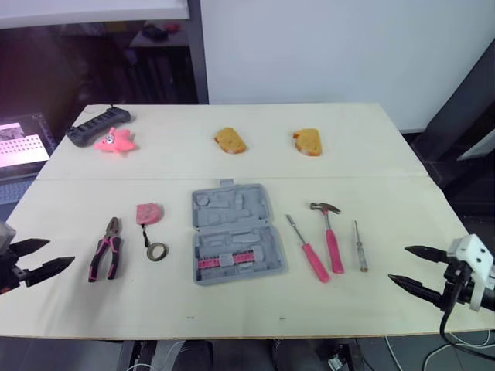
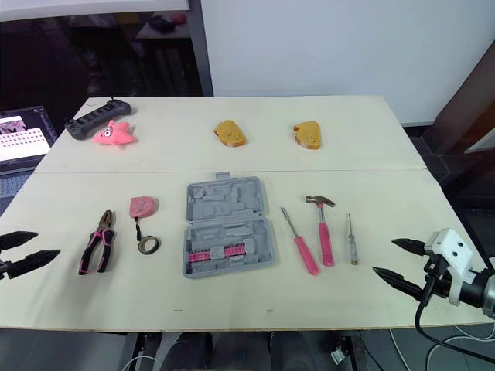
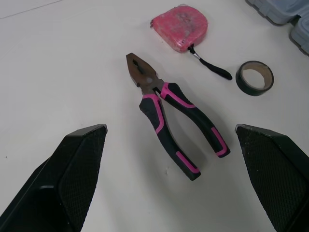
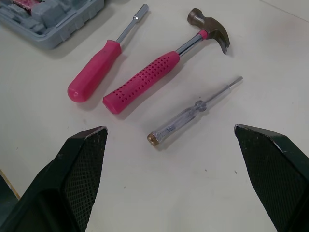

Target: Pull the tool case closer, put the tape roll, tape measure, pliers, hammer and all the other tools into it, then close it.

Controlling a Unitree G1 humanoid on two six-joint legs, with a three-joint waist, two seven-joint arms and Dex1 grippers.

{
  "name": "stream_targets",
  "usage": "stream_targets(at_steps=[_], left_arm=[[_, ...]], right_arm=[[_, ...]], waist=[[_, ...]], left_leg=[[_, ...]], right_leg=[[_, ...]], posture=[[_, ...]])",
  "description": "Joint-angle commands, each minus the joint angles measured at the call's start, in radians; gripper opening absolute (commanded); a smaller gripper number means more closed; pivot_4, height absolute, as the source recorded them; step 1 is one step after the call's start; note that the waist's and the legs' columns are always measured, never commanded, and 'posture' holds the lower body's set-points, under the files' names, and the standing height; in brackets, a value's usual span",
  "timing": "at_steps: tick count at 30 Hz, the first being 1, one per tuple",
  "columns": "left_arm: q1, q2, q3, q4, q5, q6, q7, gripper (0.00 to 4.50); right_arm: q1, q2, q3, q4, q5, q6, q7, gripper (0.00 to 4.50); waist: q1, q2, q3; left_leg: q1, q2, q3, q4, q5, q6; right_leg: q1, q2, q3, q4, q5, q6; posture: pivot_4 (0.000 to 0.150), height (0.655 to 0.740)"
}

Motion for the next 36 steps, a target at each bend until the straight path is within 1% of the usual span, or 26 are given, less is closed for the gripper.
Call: stream_targets(at_steps=[1,4,8,13,16,20,22,23,24,25,26,29,31,32,33,36], left_arm=[[-0.008,0.023,0.017,0.010,0.011,-0.038,-0.005,4.49],[-0.015,0.026,0.010,0.034,0.026,-0.067,-0.007,4.49],[-0.040,0.024,0.007,0.043,0.020,-0.053,-0.002,4.49],[-0.054,0.018,0.004,-0.044,0.001,0.021,0.019,4.49],[-0.062,0.002,-0.012,-0.115,-0.010,0.057,0.032,4.49],[-0.098,-0.060,-0.109,-0.249,-0.027,0.113,0.080,4.49],[-0.139,-0.119,-0.159,-0.279,-0.048,0.136,0.098,4.49],[-0.172,-0.156,-0.194,-0.283,-0.047,0.139,0.117,4.25],[-0.196,-0.185,-0.225,-0.285,-0.048,0.140,0.124,3.92],[-0.216,-0.206,-0.249,-0.279,-0.044,0.136,0.124,3.60],[-0.229,-0.227,-0.283,-0.271,-0.026,0.115,0.123,3.09],[-0.255,-0.262,-0.381,-0.223,0.045,0.048,0.127,1.47],[-0.267,-0.277,-0.446,-0.198,0.086,0.008,0.121,0.34],[-0.277,-0.283,-0.467,-0.180,0.101,-0.002,0.126,0.00],[-0.287,-0.290,-0.493,-0.163,0.122,-0.016,0.131,0.00],[-0.314,-0.303,-0.552,-0.124,0.176,-0.059,0.142,0.00]], right_arm=[[-0.004,-0.002,-0.012,-0.001,0.004,-0.010,-0.005,4.50],[-0.007,-0.001,-0.009,0.008,0.001,-0.015,-0.007,4.50],[-0.009,0.003,-0.009,0.013,-0.001,-0.020,-0.011,4.50],[-0.009,0.011,-0.002,0.010,-0.004,-0.023,-0.020,4.50],[-0.019,0.009,0.029,-0.052,-0.007,0.010,-0.047,4.50],[-0.107,0.021,0.127,-0.168,0.003,0.109,-0.121,4.50],[-0.172,0.033,0.215,-0.205,-0.041,0.164,-0.176,4.50],[-0.222,0.049,0.270,-0.227,-0.062,0.205,-0.215,4.50],[-0.264,0.064,0.314,-0.249,-0.077,0.244,-0.250,4.06],[-0.301,0.080,0.350,-0.272,-0.076,0.282,-0.271,3.89],[-0.341,0.098,0.395,-0.299,-0.083,0.311,-0.287,3.51],[-0.460,0.147,0.528,-0.328,-0.116,0.383,-0.316,2.05],[-0.549,0.163,0.609,-0.305,-0.147,0.426,-0.314,0.99],[-0.588,0.169,0.638,-0.283,-0.162,0.441,-0.315,0.43],[-0.642,0.179,0.681,-0.236,-0.197,0.449,-0.320,0.05],[-0.748,0.195,0.776,-0.131,-0.282,0.454,-0.325,0.05]], waist=[[0.000,0.000,0.000],[-0.001,0.000,0.000],[-0.001,0.000,0.000],[0.000,0.000,0.000],[-0.001,0.000,0.000],[-0.002,0.001,0.000],[-0.003,0.001,0.000],[-0.002,0.001,0.000],[-0.001,0.001,0.000],[0.000,0.001,0.000],[0.000,0.001,0.000],[-0.002,0.001,0.000],[-0.001,0.001,0.000],[-0.001,0.001,0.000],[-0.001,0.001,0.000],[0.002,0.001,0.000]], left_leg=[[0.000,0.000,0.000,0.000,0.000,0.000],[0.000,0.000,0.000,0.000,0.000,0.000],[0.000,0.000,0.000,0.000,0.000,0.000],[0.000,0.000,0.000,0.000,0.000,0.000],[0.000,0.000,0.000,0.000,0.000,0.000],[0.000,0.000,0.000,0.000,0.000,0.000],[0.001,0.000,0.000,0.000,0.000,0.000],[0.001,0.000,0.000,0.000,0.000,0.000],[0.001,0.000,0.000,0.000,0.000,0.000],[0.001,0.000,0.000,0.001,0.000,0.000],[0.000,0.000,-0.001,0.001,0.000,0.000],[-0.001,0.000,-0.001,0.001,0.000,0.000],[0.000,0.000,-0.001,0.001,0.000,0.000],[0.000,0.000,-0.001,0.001,0.000,0.000],[0.000,0.000,-0.001,0.001,0.000,0.000],[-0.001,0.000,-0.001,0.001,0.000,0.000]], right_leg=[[0.000,0.000,0.000,0.000,0.000,0.000],[0.000,0.000,0.000,0.000,0.000,0.000],[0.000,0.000,0.000,0.000,0.000,0.000],[0.000,0.000,0.000,0.000,0.000,0.000],[0.000,0.000,0.000,0.000,0.000,0.001],[0.000,0.000,0.000,0.000,0.001,0.001],[0.001,0.000,0.000,0.000,0.002,0.003],[0.000,0.000,0.000,0.000,0.002,0.003],[0.000,0.000,0.000,0.001,0.002,0.003],[0.000,0.000,0.000,0.001,0.002,0.003],[0.000,0.000,0.000,0.001,0.002,0.003],[-0.001,0.000,0.000,0.002,0.002,0.003],[-0.001,0.000,0.000,0.002,0.002,0.003],[-0.001,0.000,0.000,0.002,0.002,0.003],[-0.001,0.000,0.000,0.002,0.002,0.003],[-0.001,0.000,0.000,0.002,0.002,0.003]], posture=[[0.150,0.7400],[0.150,0.7400],[0.150,0.7400],[0.150,0.7400],[0.150,0.7400],[0.150,0.7400],[0.150,0.7400],[0.150,0.7400],[0.150,0.7400],[0.150,0.7400],[0.150,0.7400],[0.150,0.7400],[0.150,0.7400],[0.150,0.7400],[0.150,0.7400],[0.150,0.7400]])
